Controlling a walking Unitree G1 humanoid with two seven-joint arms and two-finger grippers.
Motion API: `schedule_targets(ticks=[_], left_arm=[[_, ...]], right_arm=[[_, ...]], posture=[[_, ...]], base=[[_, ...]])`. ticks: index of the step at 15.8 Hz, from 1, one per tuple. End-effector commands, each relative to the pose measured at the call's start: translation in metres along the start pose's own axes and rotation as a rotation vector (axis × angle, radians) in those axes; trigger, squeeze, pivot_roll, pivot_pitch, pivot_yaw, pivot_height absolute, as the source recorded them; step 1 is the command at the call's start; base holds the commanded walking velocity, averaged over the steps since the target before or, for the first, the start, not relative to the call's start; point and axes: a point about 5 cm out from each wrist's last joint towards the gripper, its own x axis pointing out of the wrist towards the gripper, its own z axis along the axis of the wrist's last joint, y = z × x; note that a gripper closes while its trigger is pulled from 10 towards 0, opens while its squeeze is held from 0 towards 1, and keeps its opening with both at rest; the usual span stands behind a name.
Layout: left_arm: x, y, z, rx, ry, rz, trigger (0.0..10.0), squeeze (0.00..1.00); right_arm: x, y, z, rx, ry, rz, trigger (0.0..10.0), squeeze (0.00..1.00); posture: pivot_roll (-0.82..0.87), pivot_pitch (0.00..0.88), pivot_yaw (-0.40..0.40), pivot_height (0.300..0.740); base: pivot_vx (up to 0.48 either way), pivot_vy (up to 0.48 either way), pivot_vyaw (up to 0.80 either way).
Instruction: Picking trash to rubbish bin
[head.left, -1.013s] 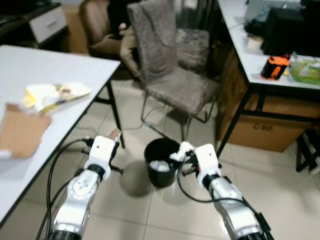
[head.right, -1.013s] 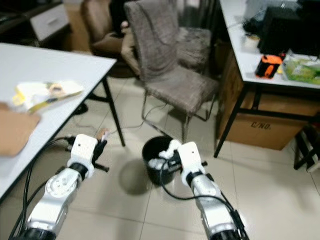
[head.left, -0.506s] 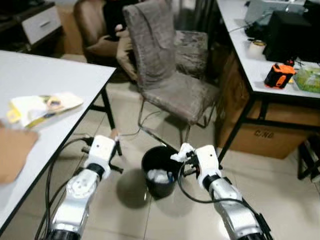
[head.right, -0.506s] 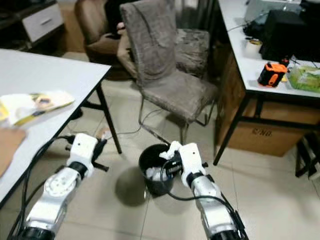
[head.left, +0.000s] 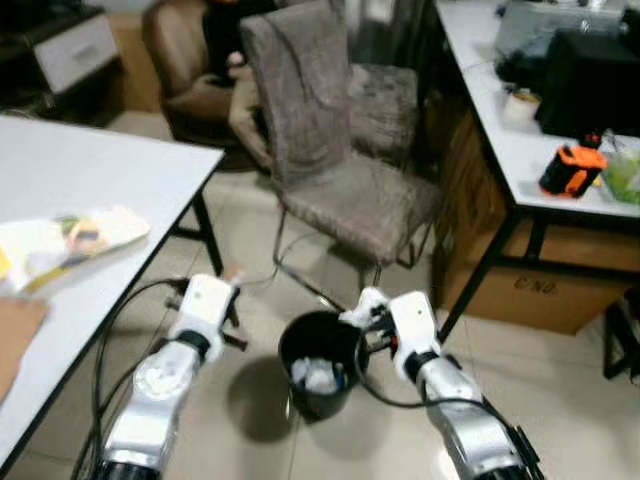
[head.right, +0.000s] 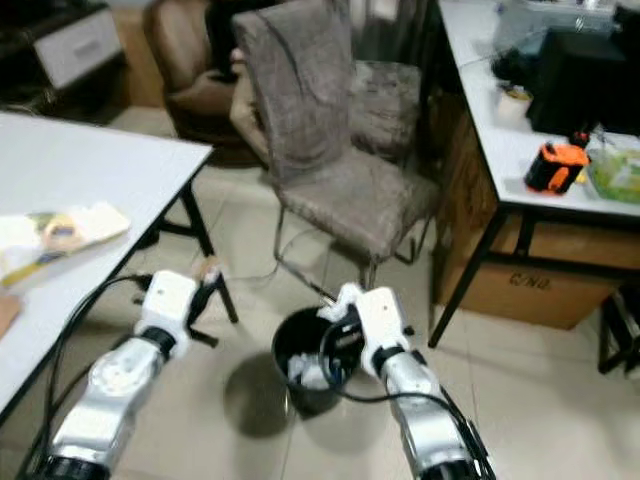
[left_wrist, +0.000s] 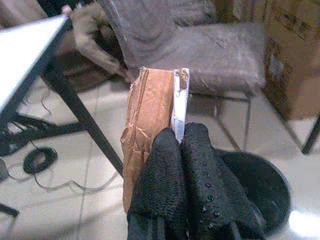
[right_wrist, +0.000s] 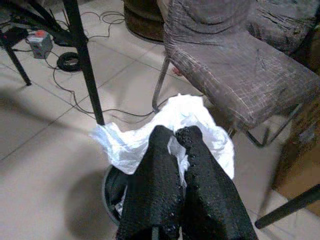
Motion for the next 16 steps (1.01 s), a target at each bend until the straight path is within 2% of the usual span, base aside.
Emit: schedule_targets(ticks=[1, 2, 5, 7, 10, 11, 14, 15, 16], left_arm=[[0.002, -0.008, 0.004, -0.005, -0.018, -0.023, 10.0, 0.00], [0.002, -0.008, 0.004, -0.005, -0.018, -0.024, 10.0, 0.00], [0.002, -0.008, 0.004, -0.006, -0.017, -0.025, 10.0, 0.00], [0.002, -0.008, 0.004, -0.006, -0.017, -0.029, 10.0, 0.00], [0.002, -0.010, 0.004, -0.006, -0.015, -0.045, 10.0, 0.00], [0.002, -0.010, 0.004, -0.003, -0.012, -0.055, 10.0, 0.00], [0.002, -0.010, 0.003, 0.000, -0.008, -0.068, 10.0, 0.00], [0.000, -0.010, 0.001, -0.018, 0.007, -0.072, 10.0, 0.00], [-0.001, -0.011, -0.001, 0.010, 0.038, -0.089, 10.0, 0.00]], right_arm=[[-0.003, -0.012, 0.000, -0.038, 0.003, -0.018, 10.0, 0.00], [-0.003, -0.011, 0.000, -0.076, 0.004, 0.004, 10.0, 0.00], [-0.003, -0.006, -0.002, -0.052, 0.016, 0.033, 10.0, 0.00], [-0.004, -0.012, -0.008, -0.009, 0.056, -0.015, 10.0, 0.00], [-0.004, -0.015, -0.017, -0.018, 0.115, -0.023, 10.0, 0.00], [-0.003, -0.014, -0.025, -0.034, 0.187, -0.009, 10.0, 0.00], [0.003, -0.013, -0.030, -0.026, 0.230, 0.025, 10.0, 0.00], [0.007, -0.012, -0.033, 0.008, 0.239, 0.043, 10.0, 0.00], [0.009, -0.011, -0.035, 0.030, 0.246, 0.055, 10.0, 0.00]], posture=[[-0.01, 0.023, -0.001, 0.740], [-0.01, 0.022, -0.001, 0.740], [-0.01, 0.025, -0.001, 0.740], [-0.01, 0.029, 0.000, 0.740], [-0.02, 0.038, 0.011, 0.740], [-0.03, 0.045, 0.020, 0.740], [-0.03, 0.061, 0.027, 0.740], [-0.03, 0.067, 0.030, 0.740], [-0.03, 0.074, 0.035, 0.740]], base=[[0.390, 0.000, 0.00], [0.390, 0.000, 0.00], [0.389, 0.000, 0.80], [0.390, 0.000, 0.00], [0.391, 0.000, 0.00], [0.390, 0.000, 0.00], [0.390, 0.000, 0.00], [0.000, 0.000, 0.00], [0.000, 0.000, 0.00]])
